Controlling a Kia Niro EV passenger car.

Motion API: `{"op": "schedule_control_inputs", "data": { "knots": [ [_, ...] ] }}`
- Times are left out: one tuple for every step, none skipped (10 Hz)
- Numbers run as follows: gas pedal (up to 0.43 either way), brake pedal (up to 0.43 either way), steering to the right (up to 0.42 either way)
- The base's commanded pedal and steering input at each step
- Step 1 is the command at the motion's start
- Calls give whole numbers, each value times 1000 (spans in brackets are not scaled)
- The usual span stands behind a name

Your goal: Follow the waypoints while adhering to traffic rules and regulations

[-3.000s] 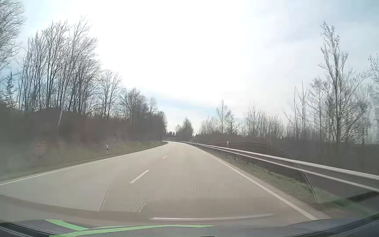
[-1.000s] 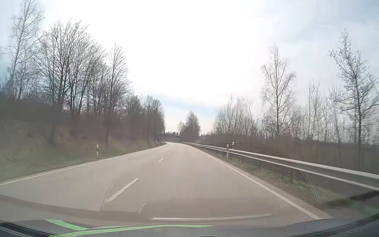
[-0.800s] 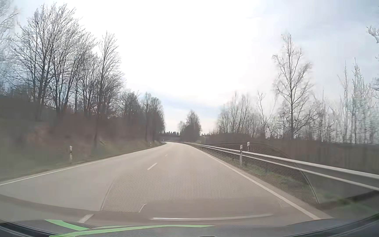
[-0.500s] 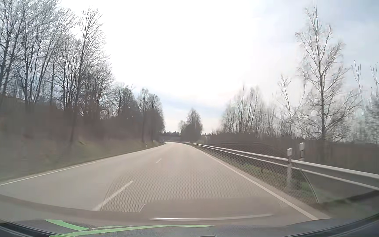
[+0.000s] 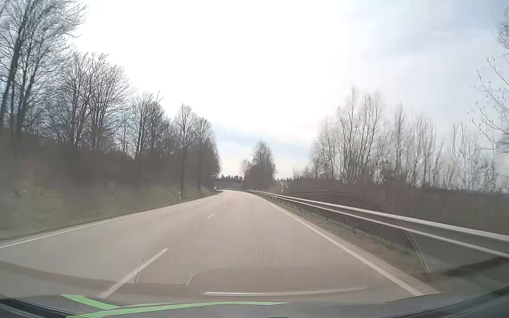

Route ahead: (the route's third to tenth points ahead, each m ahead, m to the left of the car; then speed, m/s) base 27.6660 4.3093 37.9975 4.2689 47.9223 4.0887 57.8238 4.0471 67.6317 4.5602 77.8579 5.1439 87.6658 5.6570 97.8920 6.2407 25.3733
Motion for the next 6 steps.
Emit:
{"op": "schedule_control_inputs", "data": {
  "knots": [
    [177,0,-1],
    [177,0,-1],
    [177,0,-1],
    [177,0,-1],
    [177,0,-2],
    [177,0,-2]
  ]
}}
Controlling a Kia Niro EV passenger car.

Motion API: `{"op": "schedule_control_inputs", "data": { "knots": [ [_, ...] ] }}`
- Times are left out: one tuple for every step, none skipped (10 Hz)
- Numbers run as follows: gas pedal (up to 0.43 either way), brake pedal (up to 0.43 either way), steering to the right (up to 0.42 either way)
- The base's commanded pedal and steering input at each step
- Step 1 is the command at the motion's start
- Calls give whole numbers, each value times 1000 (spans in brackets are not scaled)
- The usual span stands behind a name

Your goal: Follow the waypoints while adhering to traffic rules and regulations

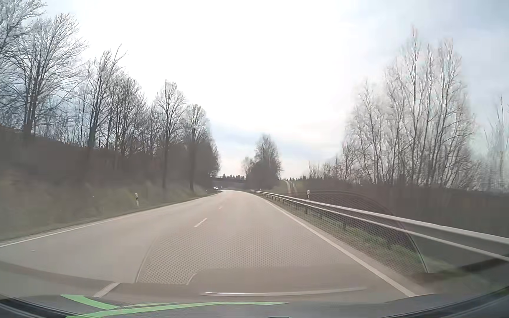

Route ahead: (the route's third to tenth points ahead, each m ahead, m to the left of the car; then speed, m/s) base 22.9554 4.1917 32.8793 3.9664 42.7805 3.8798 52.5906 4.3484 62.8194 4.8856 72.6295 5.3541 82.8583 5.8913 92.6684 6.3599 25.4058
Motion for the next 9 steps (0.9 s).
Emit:
{"op": "schedule_control_inputs", "data": {
  "knots": [
    [177,0,-3],
    [177,0,-3],
    [177,0,-3],
    [177,0,-3],
    [177,0,-3],
    [177,0,-3],
    [177,0,-3],
    [177,0,-3],
    [177,0,-3]
  ]
}}
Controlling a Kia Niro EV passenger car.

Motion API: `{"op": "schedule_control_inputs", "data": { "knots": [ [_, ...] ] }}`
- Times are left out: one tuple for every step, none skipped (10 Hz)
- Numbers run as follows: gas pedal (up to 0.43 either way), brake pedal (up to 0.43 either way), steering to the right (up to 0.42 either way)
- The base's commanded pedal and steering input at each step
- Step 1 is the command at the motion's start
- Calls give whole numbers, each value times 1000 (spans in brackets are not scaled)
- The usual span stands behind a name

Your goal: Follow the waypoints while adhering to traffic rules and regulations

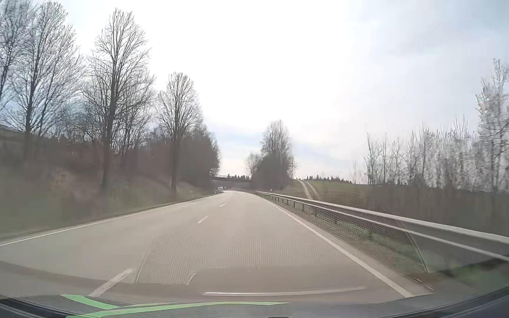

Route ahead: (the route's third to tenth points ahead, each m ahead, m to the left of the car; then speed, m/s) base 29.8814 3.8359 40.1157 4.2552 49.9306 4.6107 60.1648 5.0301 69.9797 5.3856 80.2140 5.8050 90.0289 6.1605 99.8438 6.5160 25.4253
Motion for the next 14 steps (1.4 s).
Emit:
{"op": "schedule_control_inputs", "data": {
  "knots": [
    [189,0,-3],
    [189,0,-3],
    [189,0,-3],
    [189,0,-3],
    [189,0,-2],
    [189,0,-2],
    [189,0,-2],
    [189,0,-2],
    [189,0,-1],
    [189,0,-1],
    [189,0,-1],
    [189,0,0],
    [189,0,0],
    [189,0,0]
  ]
}}
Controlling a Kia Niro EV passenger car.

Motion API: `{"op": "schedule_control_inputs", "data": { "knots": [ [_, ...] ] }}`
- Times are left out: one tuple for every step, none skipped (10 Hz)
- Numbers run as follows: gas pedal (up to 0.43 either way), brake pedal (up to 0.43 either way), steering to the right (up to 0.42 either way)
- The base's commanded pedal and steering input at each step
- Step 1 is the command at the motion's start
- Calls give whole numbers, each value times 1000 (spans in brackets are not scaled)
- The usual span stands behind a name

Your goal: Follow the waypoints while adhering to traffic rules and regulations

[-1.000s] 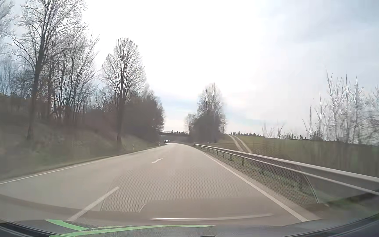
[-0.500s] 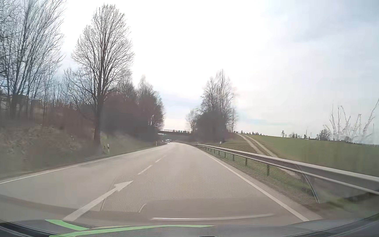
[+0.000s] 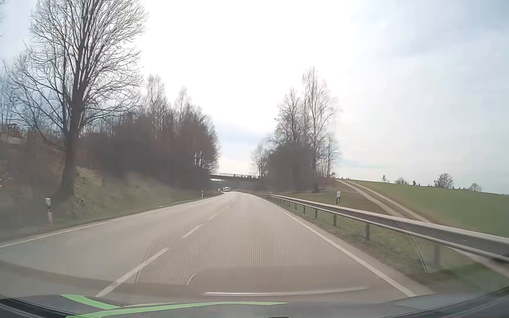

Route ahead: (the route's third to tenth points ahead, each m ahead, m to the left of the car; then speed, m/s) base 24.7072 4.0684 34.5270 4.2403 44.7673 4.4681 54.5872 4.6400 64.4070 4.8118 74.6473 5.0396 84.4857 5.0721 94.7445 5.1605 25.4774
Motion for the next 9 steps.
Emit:
{"op": "schedule_control_inputs", "data": {
  "knots": [
    [189,0,-1],
    [189,0,-1],
    [189,0,-1],
    [189,0,-1],
    [189,0,-1],
    [189,0,-1],
    [189,0,-1],
    [189,0,-1],
    [189,0,-1]
  ]
}}
